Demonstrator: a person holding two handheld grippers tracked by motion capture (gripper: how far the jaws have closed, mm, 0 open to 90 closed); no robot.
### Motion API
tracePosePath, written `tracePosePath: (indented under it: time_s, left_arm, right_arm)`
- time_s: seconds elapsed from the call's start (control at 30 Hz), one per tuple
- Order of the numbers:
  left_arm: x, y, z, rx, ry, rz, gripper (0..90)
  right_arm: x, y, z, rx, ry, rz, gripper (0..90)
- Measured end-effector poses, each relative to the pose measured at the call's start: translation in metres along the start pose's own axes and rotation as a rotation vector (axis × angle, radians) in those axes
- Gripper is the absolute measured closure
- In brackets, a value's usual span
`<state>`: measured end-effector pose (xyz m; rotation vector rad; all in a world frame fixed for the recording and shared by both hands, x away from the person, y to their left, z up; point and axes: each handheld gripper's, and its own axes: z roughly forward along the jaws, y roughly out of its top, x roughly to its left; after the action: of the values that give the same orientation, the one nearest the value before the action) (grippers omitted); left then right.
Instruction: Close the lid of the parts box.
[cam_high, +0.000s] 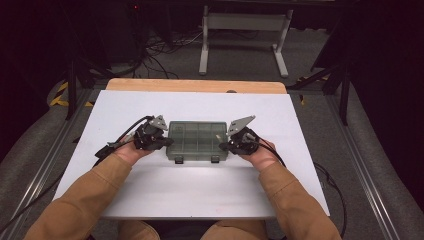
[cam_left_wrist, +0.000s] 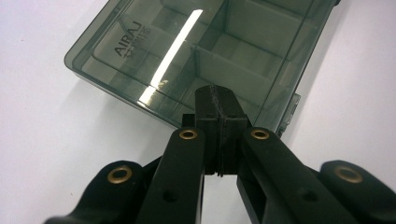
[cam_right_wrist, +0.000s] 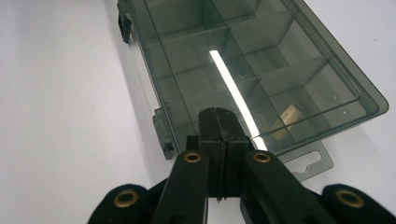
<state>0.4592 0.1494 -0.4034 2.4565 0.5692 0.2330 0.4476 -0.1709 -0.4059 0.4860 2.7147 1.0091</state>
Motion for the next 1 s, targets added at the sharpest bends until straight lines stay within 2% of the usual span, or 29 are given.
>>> tracePosePath:
  time_s: [0.23, 0.37, 0.5, 0.6, 0.67, 0.7, 0.77, 0.8, 0.83, 0.87, 0.9, 0.93, 1.0]
  left_arm:
    - [0.001, -0.001, 0.000, -0.011, -0.006, -0.029, 89.1]
    - [-0.001, 0.000, -0.003, -0.027, -0.010, -0.024, 86.7]
    - [-0.001, 0.001, -0.007, -0.058, -0.025, -0.030, 81.0]
    - [-0.002, 0.001, -0.012, -0.081, -0.041, -0.033, 72.0]
    - [-0.001, 0.001, -0.014, -0.081, -0.047, -0.032, 61.5]
    - [-0.001, 0.001, -0.016, -0.089, -0.054, -0.034, 61.5]
    - [-0.001, 0.001, -0.018, -0.125, -0.060, -0.053, 48.1]
    - [0.000, 0.001, -0.021, -0.150, -0.075, -0.058, 39.3]
    - [0.000, 0.001, -0.021, -0.150, -0.075, -0.058, 34.8]
    - [0.000, 0.001, -0.023, -0.166, -0.076, -0.071, 34.8]
    - [0.001, 0.000, -0.025, -0.179, -0.078, -0.073, 30.1]
    - [0.000, 0.000, -0.026, -0.178, -0.088, -0.074, 22.1]
    - [0.000, -0.001, -0.030, -0.198, -0.093, -0.084, 17.2]
  right_arm:
    - [0.000, 0.001, 0.000, 0.003, 0.000, 0.016, 90.0]
    - [0.001, 0.002, -0.002, -0.005, -0.008, 0.020, 89.0]
    - [0.002, 0.004, -0.006, -0.032, -0.011, 0.019, 86.4]
    - [0.004, 0.007, -0.011, -0.060, -0.016, 0.016, 81.0]
    - [0.005, 0.008, -0.012, -0.065, -0.018, 0.017, 79.1]
    - [0.005, 0.008, -0.013, -0.069, -0.020, 0.016, 77.1]
    - [0.006, 0.010, -0.015, -0.088, -0.016, 0.027, 70.8]
    - [0.007, 0.012, -0.018, -0.108, -0.009, 0.044, 62.2]
    - [0.007, 0.012, -0.018, -0.108, -0.009, 0.044, 62.2]
    - [0.007, 0.012, -0.019, -0.119, -0.004, 0.055, 55.8]
    - [0.007, 0.013, -0.020, -0.130, 0.000, 0.063, 49.3]
    - [0.008, 0.015, -0.023, -0.152, -0.008, 0.083, 37.3]
    - [0.009, 0.015, -0.025, -0.179, -0.015, 0.090, 26.5]
